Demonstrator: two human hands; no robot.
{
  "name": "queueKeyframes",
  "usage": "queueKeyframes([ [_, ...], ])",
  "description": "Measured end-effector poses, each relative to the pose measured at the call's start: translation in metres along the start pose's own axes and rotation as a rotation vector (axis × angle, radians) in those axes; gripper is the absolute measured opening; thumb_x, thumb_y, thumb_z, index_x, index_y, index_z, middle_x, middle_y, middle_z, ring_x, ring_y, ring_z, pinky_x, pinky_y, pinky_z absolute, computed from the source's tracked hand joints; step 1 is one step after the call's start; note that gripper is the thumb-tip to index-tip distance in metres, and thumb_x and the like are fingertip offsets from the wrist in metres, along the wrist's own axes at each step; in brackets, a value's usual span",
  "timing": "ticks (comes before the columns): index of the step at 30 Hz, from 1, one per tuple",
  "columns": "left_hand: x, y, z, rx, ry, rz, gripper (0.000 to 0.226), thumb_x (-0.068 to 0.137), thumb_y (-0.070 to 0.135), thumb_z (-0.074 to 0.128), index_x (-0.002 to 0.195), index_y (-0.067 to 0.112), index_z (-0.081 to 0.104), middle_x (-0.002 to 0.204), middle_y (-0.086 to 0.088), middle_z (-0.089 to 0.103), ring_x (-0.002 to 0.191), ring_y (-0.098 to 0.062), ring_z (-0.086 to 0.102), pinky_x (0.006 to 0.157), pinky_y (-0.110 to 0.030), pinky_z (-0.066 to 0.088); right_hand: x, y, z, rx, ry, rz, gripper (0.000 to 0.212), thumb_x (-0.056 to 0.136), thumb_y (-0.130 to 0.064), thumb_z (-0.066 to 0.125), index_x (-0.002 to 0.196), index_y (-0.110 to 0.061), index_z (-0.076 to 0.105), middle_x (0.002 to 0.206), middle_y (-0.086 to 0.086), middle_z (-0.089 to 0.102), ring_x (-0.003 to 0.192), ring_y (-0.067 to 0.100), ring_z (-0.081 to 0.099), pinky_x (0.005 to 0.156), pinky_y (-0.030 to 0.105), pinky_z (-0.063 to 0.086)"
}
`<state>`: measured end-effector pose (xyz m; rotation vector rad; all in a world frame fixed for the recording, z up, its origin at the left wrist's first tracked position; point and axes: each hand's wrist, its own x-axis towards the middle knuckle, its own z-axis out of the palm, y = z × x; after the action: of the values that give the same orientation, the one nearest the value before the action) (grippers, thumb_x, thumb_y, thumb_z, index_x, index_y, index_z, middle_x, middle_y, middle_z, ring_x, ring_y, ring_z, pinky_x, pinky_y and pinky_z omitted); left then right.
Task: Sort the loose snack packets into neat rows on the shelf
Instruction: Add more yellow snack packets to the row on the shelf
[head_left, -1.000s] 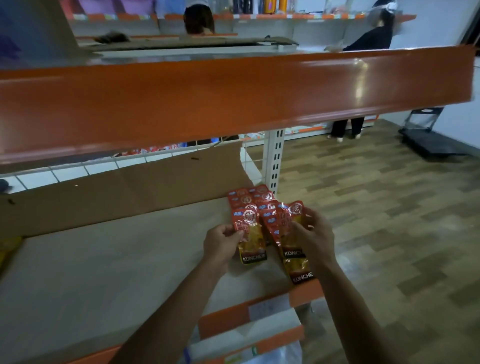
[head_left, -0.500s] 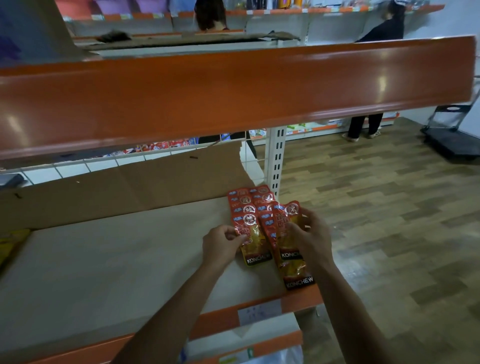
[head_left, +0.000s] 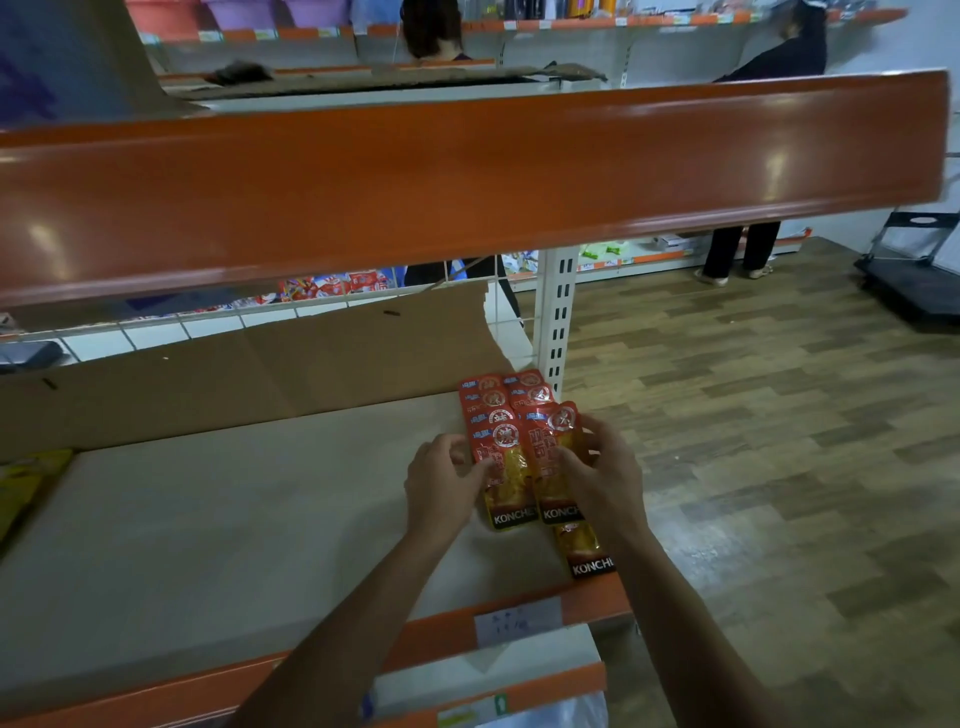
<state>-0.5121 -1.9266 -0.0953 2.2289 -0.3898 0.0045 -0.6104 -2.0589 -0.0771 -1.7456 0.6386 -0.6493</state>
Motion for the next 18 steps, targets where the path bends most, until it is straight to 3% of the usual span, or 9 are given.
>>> queueKeyframes([
  [2,-0.004,0.005,-0.003,-0.079,-0.014,0.034,0.031,0.09,0.038,0.061,0.111,0.015,0.063,0.099,0.003,0.065,0.084,-0.006,0.059,0.07,-0.018,0.047,-0.002,-0.002,0.005,0.016,-0.019,0.007,0.041,0.088,-0.013,0.064,0.127,-0.017,0.054,0.107,0.001,0.065,0.094,0.014,0.066,0.075,0.033,0.058],
  [4,-0.01,0.01,-0.006,-0.269,-0.139,-0.004,0.03,0.093,0.043,0.054,0.106,0.018,0.064,0.097,0.006,0.067,0.086,-0.006,0.063,0.074,-0.021,0.053,-0.004,-0.004,0.011,0.025,-0.043,0.017,0.04,0.089,-0.012,0.063,0.127,-0.017,0.053,0.108,0.001,0.065,0.093,0.014,0.066,0.075,0.036,0.059],
  [8,-0.019,0.01,-0.009,-0.497,-0.287,-0.091,0.017,0.088,0.027,0.067,0.104,0.024,0.062,0.101,0.002,0.068,0.094,-0.011,0.066,0.083,-0.035,0.057,-0.009,-0.005,0.021,-0.014,-0.066,-0.005,0.039,0.088,-0.011,0.062,0.126,-0.018,0.053,0.11,0.003,0.064,0.094,0.014,0.064,0.08,0.039,0.058],
  [11,-0.02,0.002,-0.011,-0.508,-0.297,-0.123,0.022,0.085,0.013,0.069,0.106,0.018,0.064,0.101,-0.003,0.07,0.096,-0.017,0.067,0.086,-0.038,0.057,-0.012,-0.007,0.022,-0.109,-0.111,-0.046,0.04,0.089,-0.011,0.062,0.128,-0.012,0.054,0.112,0.003,0.063,0.095,0.013,0.061,0.079,0.028,0.054],
  [14,-0.023,-0.005,-0.015,-0.504,-0.272,-0.146,0.011,0.088,0.008,0.066,0.093,0.017,0.067,0.095,-0.005,0.071,0.088,-0.016,0.068,0.079,-0.031,0.057,-0.012,-0.008,0.019,-0.267,-0.085,-0.128,0.029,0.09,-0.013,0.061,0.119,-0.012,0.061,0.111,0.006,0.065,0.089,0.011,0.057,0.068,0.013,0.042],
  [16,-0.023,-0.012,-0.016,-0.479,-0.252,-0.169,0.013,0.087,0.007,0.065,0.087,0.019,0.067,0.09,-0.005,0.071,0.085,-0.017,0.068,0.076,-0.03,0.057,-0.009,-0.005,0.015,-0.353,-0.036,-0.17,0.027,0.091,-0.015,0.059,0.118,-0.015,0.063,0.114,0.006,0.064,0.094,0.013,0.056,0.07,0.013,0.039],
  [18,-0.023,-0.019,-0.018,-0.439,-0.237,-0.181,0.014,0.085,0.008,0.068,0.084,0.022,0.069,0.087,-0.003,0.073,0.084,-0.02,0.069,0.079,-0.037,0.057,-0.007,0.001,0.01,-0.463,-0.035,-0.189,0.031,0.092,-0.015,0.058,0.123,-0.017,0.06,0.12,0.005,0.062,0.106,0.02,0.055,0.081,0.022,0.039],
])
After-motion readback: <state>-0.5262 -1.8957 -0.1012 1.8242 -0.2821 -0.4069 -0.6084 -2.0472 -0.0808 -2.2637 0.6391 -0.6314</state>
